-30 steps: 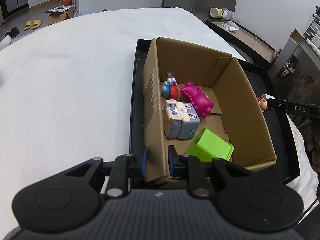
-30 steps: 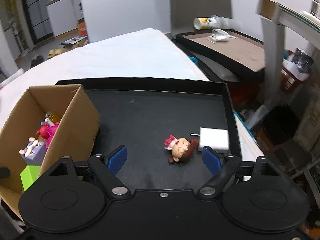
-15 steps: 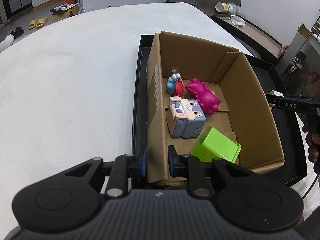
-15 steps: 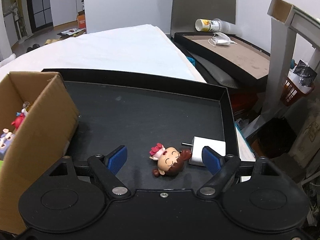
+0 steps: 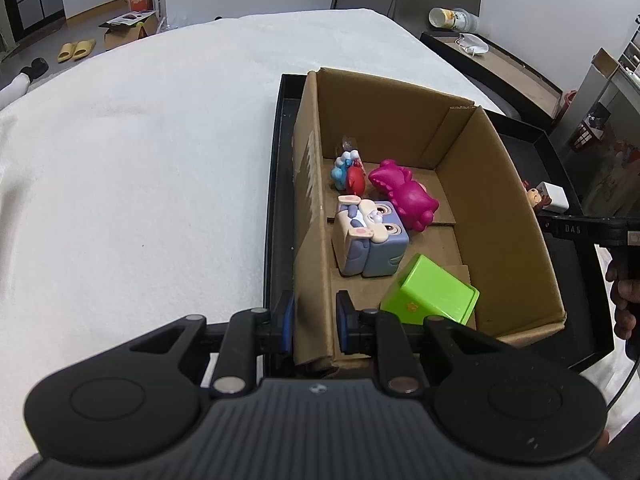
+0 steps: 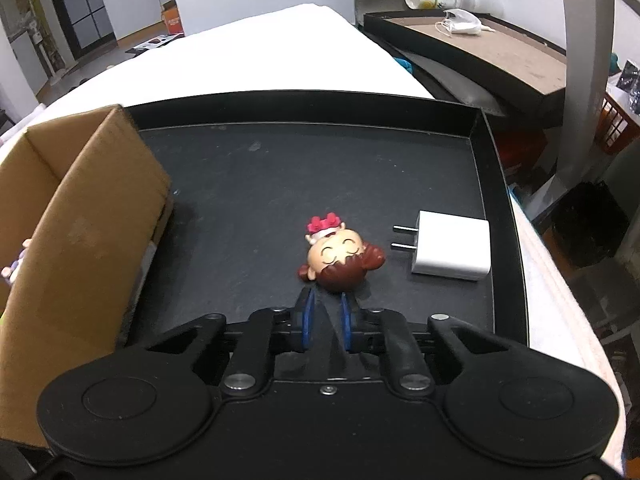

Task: Organize rigid objects
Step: 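Move the right gripper to the doll head figure and grasp it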

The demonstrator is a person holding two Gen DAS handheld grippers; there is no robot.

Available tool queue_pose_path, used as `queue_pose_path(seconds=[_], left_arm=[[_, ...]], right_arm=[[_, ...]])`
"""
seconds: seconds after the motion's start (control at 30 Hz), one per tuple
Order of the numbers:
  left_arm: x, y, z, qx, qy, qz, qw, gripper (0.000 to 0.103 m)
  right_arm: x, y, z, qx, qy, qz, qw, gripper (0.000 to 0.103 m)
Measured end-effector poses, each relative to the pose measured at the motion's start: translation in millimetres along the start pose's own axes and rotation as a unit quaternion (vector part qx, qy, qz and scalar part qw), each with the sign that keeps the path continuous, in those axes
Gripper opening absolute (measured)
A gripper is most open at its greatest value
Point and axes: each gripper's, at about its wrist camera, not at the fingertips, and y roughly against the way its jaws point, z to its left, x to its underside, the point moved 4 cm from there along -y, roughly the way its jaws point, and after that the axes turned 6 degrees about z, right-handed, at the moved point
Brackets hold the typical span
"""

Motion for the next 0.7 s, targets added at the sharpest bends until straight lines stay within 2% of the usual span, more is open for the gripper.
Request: queue_pose_path(seconds=[0.1,0.17,0.23,0.27,0.7], left_arm=[[0,1,0,0.005,0.0,0.0,1.0,0.019],[1,2,1,0.008,-0.002,-0.002,1.0,0.019],[1,3,1,0.01,-0.003,-0.002,0.9999,0.019],[1,3,1,0.011,-0.004,-0.002,0.9999,0.019],[0,-1,2,0.013,-0.001,0.005,0.9999,0.019]], right_arm=[[0,2,0,0.012,-0.003,0.011,1.0,0.017],[-3,3,1,0.02,-0.001,0.009,1.0,0.028],[-6,8,3,0.034,0.008,-0.006,0.999,0.067],[-8,10,4,0.042,0.013,-0.016,0.999,0.07],[-22,-17,0,0.053,0.026,-0.039,0.997,0.067]])
